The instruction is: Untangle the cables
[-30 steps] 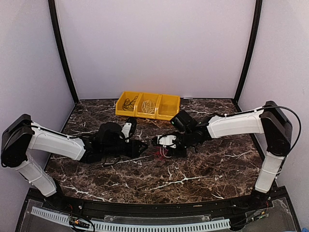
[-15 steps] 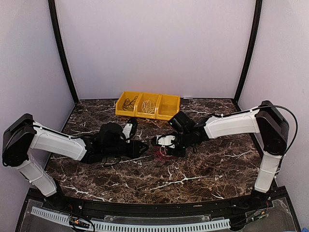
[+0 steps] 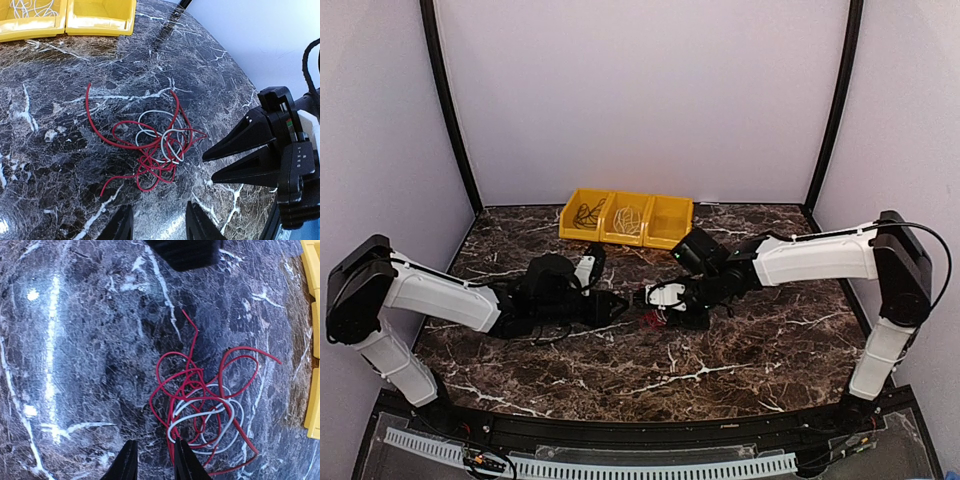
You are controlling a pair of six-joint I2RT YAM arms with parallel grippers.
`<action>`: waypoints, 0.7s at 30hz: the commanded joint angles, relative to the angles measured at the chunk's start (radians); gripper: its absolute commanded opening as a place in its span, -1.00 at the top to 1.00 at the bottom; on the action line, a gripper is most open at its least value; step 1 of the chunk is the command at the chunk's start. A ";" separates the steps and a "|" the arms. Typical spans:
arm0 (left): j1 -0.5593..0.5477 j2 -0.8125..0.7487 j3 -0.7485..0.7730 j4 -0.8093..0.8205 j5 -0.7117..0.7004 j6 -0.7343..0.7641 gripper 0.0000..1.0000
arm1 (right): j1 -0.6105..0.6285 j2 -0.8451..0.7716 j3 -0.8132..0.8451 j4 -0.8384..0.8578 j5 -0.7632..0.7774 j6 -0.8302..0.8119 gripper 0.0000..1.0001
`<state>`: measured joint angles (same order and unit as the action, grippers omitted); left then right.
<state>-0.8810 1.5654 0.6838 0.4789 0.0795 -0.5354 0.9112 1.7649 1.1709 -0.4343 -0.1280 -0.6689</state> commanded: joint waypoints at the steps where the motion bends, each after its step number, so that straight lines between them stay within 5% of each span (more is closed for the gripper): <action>1: 0.000 -0.002 0.003 0.021 0.013 -0.001 0.25 | -0.003 -0.021 0.013 0.056 0.092 0.007 0.46; 21: -0.001 -0.007 -0.012 0.029 0.019 -0.007 0.25 | -0.050 0.125 0.096 0.109 0.165 0.055 0.50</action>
<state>-0.8810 1.5677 0.6834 0.4820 0.0898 -0.5362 0.8742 1.8671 1.2335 -0.3676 0.0227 -0.6334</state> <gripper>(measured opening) 0.375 0.257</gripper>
